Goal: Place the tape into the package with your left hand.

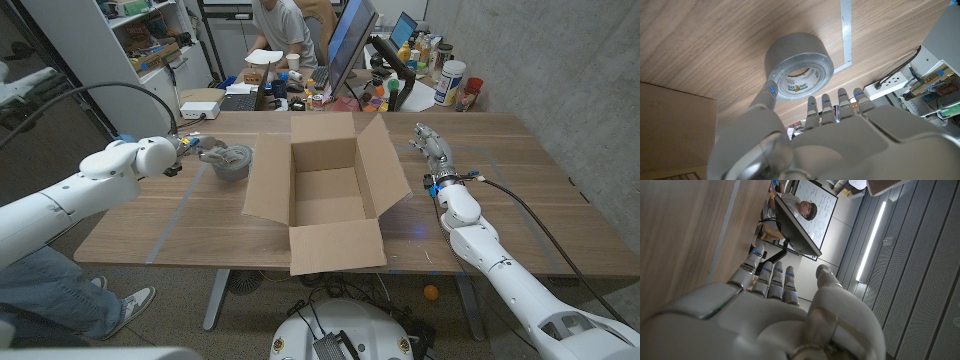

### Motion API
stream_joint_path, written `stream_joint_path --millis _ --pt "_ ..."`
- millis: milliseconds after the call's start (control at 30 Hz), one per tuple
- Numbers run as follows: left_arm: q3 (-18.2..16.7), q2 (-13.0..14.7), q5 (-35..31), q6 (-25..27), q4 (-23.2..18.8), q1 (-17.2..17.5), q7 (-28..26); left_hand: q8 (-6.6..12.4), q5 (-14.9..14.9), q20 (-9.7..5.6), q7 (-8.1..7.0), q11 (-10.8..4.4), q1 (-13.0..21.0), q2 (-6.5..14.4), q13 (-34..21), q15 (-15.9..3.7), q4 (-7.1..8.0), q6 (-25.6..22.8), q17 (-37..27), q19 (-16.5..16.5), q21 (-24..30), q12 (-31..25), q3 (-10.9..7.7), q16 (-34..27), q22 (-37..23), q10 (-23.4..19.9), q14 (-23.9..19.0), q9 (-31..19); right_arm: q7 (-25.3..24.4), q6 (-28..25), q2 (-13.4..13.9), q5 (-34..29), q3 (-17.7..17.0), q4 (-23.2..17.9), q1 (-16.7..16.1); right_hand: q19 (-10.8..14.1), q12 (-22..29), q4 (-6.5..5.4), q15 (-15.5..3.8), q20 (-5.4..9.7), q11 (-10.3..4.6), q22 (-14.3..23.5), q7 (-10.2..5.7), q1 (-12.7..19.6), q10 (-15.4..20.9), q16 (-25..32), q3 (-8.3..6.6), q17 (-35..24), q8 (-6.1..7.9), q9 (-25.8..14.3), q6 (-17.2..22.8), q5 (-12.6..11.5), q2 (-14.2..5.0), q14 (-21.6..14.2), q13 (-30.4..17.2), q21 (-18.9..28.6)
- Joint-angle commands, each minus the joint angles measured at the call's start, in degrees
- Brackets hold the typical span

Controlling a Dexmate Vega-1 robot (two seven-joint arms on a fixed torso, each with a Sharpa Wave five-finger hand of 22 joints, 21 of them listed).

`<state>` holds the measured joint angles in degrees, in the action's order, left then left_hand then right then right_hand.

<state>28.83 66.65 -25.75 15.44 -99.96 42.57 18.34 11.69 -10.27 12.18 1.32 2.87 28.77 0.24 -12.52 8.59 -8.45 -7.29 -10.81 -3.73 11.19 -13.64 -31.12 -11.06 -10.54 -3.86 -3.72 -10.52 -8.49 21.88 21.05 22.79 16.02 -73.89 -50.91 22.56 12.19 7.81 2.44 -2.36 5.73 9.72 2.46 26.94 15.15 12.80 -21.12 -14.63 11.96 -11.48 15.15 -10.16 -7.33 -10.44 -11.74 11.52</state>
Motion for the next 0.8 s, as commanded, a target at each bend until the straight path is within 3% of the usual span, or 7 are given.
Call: stream_joint_path --millis 33,333,800 --pt "2.48 -2.66 -0.51 -1.21 2.71 -2.79 1.18 0.18 0.18 0.22 -0.10 -0.16 0.14 0.44 -0.21 0.10 0.04 -0.68 -0.06 0.14 0.22 -0.34 0.35 -0.54 -0.21 -0.73 -0.33 -0.31 0.44 0.61 -0.40 0.38 -0.55 1.88 0.43 0.17 -0.18 0.06 0.16 -0.29 -0.16 0.19 0.09 0.16 0.29 -0.03 0.25 0.05 0.12 -0.02 0.65 -0.06 0.32 -0.43 0.02 -0.27" --pt "4.86 -4.63 -2.53 -1.83 4.33 -5.85 3.78 0.19 0.18 0.23 -0.05 -0.16 0.16 0.49 -0.24 0.19 0.05 -0.88 -0.07 0.25 0.29 -0.34 0.48 -0.55 -0.21 -0.74 -0.41 -0.32 0.99 1.43 -0.96 0.78 -0.91 3.47 0.84 0.16 -0.20 0.06 0.13 -0.30 -0.17 0.19 0.16 0.17 0.30 -0.04 0.30 0.10 0.09 -0.01 0.66 -0.07 0.29 -0.42 0.02 -0.28" --pt "6.22 -5.43 -5.50 0.17 3.05 -7.24 6.35 0.25 0.18 0.24 -0.20 -0.21 0.22 0.55 -0.28 0.24 0.03 -1.39 -0.07 0.35 0.36 -0.59 0.69 -0.62 -0.21 -1.42 -0.69 -0.33 2.70 4.11 -1.87 1.69 -1.73 6.81 1.75 0.16 -0.22 0.13 0.13 -0.30 -0.29 0.19 0.07 0.26 0.34 -0.02 0.39 0.23 0.04 -0.01 0.70 -0.08 0.33 -0.52 0.02 -0.29"
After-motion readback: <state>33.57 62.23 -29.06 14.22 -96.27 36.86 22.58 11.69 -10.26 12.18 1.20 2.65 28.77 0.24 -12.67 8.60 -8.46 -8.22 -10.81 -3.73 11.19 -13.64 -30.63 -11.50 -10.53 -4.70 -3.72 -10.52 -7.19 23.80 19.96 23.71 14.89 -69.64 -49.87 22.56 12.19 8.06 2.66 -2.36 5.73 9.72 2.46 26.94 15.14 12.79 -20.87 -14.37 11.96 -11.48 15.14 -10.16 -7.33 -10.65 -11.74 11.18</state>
